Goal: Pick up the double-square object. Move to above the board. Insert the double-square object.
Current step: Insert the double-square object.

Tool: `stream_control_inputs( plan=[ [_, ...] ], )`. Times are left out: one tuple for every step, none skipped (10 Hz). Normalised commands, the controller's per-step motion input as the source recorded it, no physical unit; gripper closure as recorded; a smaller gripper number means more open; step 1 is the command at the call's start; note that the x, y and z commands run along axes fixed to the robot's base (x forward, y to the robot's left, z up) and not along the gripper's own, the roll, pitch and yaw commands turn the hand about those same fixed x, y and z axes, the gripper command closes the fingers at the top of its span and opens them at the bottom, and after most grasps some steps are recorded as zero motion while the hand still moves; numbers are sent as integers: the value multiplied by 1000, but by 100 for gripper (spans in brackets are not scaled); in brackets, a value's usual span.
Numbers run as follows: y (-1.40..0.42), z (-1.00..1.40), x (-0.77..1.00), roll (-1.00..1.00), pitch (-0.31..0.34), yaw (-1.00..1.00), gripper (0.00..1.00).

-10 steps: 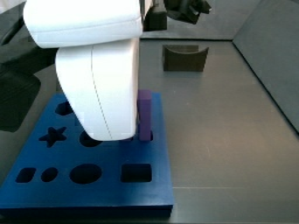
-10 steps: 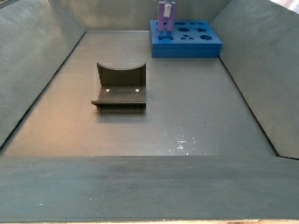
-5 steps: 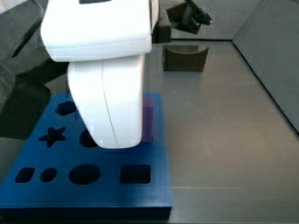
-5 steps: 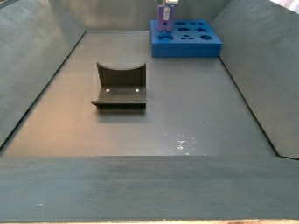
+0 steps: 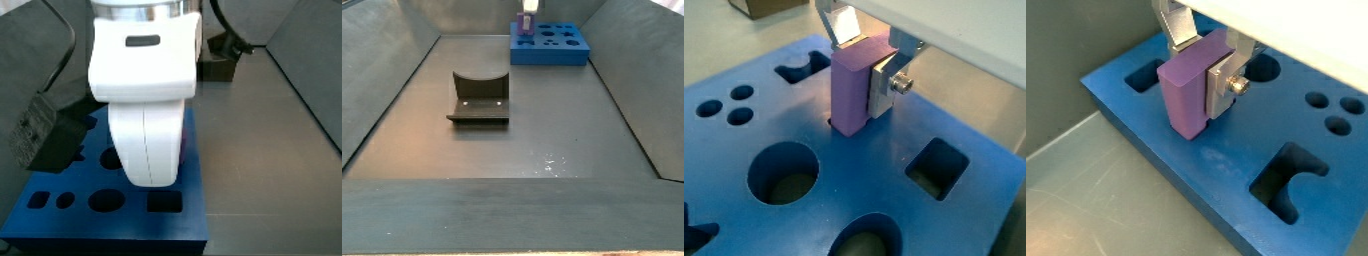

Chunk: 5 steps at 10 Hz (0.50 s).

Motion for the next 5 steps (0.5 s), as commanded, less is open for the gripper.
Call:
stream_control_inputs(
  plan=[
    [-57, -451, 0, 40, -20, 0, 100],
    [0, 0, 0, -103, -83, 0, 100],
    [0, 0, 0, -54, 0, 0, 100],
    [17, 0, 0, -91, 0, 0, 100],
    [0, 0, 0, 0, 0, 0, 100]
  ],
)
